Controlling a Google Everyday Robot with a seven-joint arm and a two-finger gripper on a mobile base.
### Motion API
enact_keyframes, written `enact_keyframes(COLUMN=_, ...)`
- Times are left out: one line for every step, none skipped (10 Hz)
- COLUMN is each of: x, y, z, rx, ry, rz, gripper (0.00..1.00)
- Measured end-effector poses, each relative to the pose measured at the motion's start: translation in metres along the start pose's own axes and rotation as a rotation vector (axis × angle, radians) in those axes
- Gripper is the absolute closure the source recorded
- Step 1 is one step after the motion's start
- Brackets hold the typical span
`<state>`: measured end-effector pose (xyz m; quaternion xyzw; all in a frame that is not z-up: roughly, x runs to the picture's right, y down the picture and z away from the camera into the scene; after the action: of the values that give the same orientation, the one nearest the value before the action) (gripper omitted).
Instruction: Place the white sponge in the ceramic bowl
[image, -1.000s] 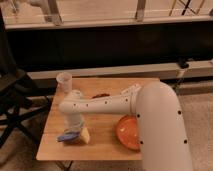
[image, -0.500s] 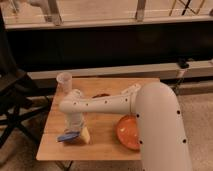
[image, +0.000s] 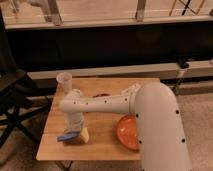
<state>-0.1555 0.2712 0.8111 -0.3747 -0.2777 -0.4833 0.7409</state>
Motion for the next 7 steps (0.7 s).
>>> enact_keyframes(x=-0.0002, y=0.0004, z=0.0, rx=-0.002, ry=-0.001, rz=-0.002, gripper=0.44)
enact_keyframes(x=-0.0007, y=0.0003, z=-0.0009, rx=-0.003, ry=-0.001, rz=-0.005, gripper=0.56)
enact_keyframes(x=-0.0008, y=0.0005, z=-0.0012, rx=-0.005, ry=-0.002, rz=-0.006, gripper=0.65)
enact_keyframes(x=-0.0009, y=0.0004, z=-0.0013, rx=-0.007, ry=-0.005, rz=-0.013, gripper=0.75)
enact_keyframes(x=-0.0015, y=0.0006, z=-0.0014, rx=-0.008, ry=-0.008, rz=-0.012, gripper=0.81)
enact_keyframes(x=-0.0012, y=0.001, z=-0.0014, rx=-0.009, ry=-0.007, rz=-0.011, gripper=0.91)
enact_keyframes(x=-0.0008, y=0.0008, z=-0.0025, rx=-0.009, ry=-0.005, rz=-0.01, gripper=0.93)
